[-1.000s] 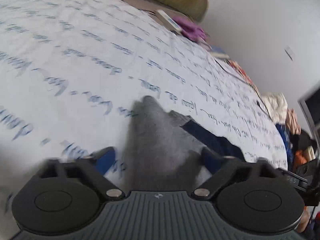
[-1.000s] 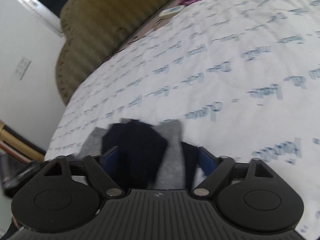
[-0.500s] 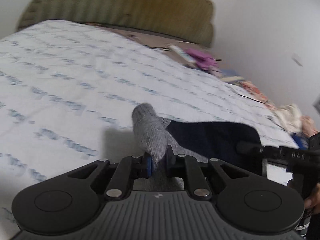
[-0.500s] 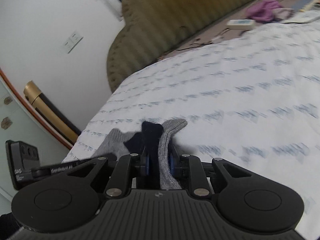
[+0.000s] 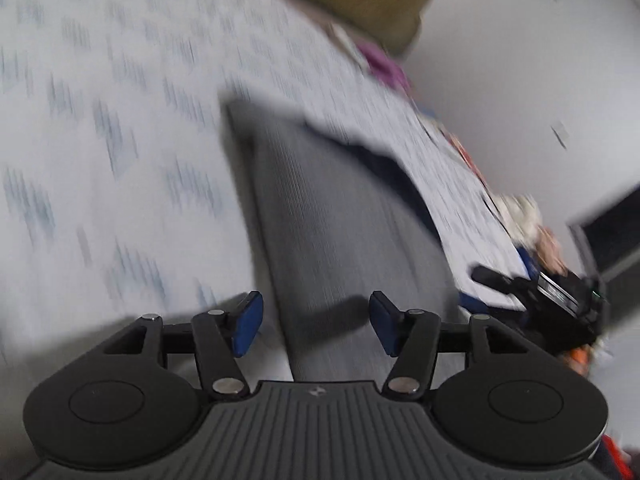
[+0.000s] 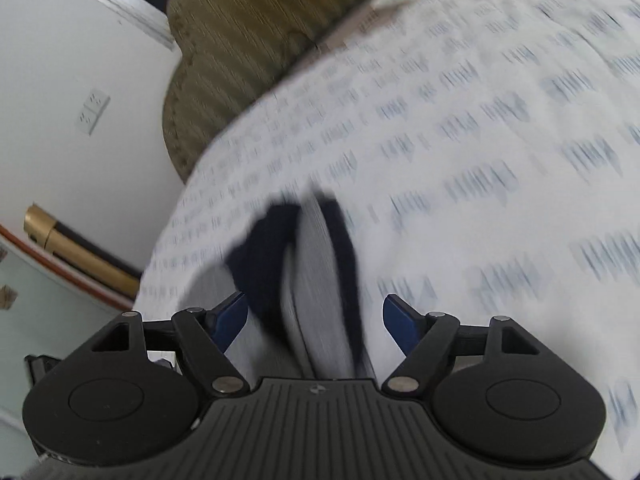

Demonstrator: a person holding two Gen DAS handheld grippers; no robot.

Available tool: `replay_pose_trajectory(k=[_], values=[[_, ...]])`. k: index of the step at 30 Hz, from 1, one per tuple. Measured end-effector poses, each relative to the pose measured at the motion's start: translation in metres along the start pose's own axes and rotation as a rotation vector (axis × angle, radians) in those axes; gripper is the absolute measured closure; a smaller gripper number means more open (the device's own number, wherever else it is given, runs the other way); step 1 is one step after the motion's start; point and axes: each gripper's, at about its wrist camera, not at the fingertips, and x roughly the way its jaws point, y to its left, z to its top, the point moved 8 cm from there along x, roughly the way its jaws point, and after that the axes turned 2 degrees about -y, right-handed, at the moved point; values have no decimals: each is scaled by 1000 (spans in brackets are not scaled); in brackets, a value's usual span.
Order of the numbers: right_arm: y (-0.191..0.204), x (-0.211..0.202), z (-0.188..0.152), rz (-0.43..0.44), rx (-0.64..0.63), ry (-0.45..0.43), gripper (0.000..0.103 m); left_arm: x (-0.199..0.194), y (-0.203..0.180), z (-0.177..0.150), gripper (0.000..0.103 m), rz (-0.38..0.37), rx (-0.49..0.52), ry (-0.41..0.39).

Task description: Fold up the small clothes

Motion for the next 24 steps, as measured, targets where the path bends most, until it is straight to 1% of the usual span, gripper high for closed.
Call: replay_pose_trajectory(k=[1, 2, 3, 4, 5, 6, 7, 8, 10, 12, 14, 16, 17, 18, 19, 20, 21, 22, 23, 24], values=[[-2, -2, -12, 5, 6, 29, 29, 3, -2, -11, 45, -20, -6, 13], [-1, 0, -25, 16, 9, 57, 29, 3, -7, -18, 45, -28, 16, -19], [1, 3, -35, 33, 12, 83, 29, 4, -11, -21, 45, -16, 37, -32], [5, 5, -44, 50, 3, 97, 29, 7, -15, -22, 46, -16, 41, -28], [8, 2, -51, 58, -11, 90, 29, 10, -18, -22, 47, -27, 32, -16], [10, 3, -54, 61, -4, 74, 30, 14, -19, -21, 60, -41, 27, -6], [11, 5, -56, 67, 24, 67, 37, 19, -19, -22, 86, -33, 28, 19], [12, 8, -58, 84, 53, 87, 52, 26, -16, -22, 87, -20, 20, 49], [13, 15, -68, 73, 77, 134, 84, 29, -11, -16, 90, -27, 0, 83], [23, 16, -73, 77, 54, 126, 84, 21, -12, -7, 90, -31, 13, 110], [36, 13, -78, 105, 64, 127, 84, 3, -14, 1, 90, -30, 45, 118], [52, 9, -87, 148, 69, 140, 84, -20, -11, 13, 90, -21, 87, 97], [59, 10, -95, 158, 61, 146, 84, -28, -5, 19, 90, -2, 111, 90], [63, 12, -104, 169, 80, 146, 84, -33, 5, 21, 89, 24, 119, 92], [66, 17, -113, 177, 94, 147, 84, -32, 17, 21, 88, 48, 112, 102], [67, 24, -121, 163, 85, 150, 81, -28, 31, 18, 86, 68, 96, 124], [65, 29, -126, 138, 74, 141, 77, -25, 41, 15, 84, 72, 69, 140], [62, 29, -127, 132, 81, 115, 75, -29, 44, 13, 84, 55, 42, 123], [61, 26, -124, 143, 113, 113, 72, -38, 44, 12, 84, 57, 41, 100], [60, 19, -119, 135, 139, 120, 69, -49, 40, 13, 82, 73, 56, 71]])
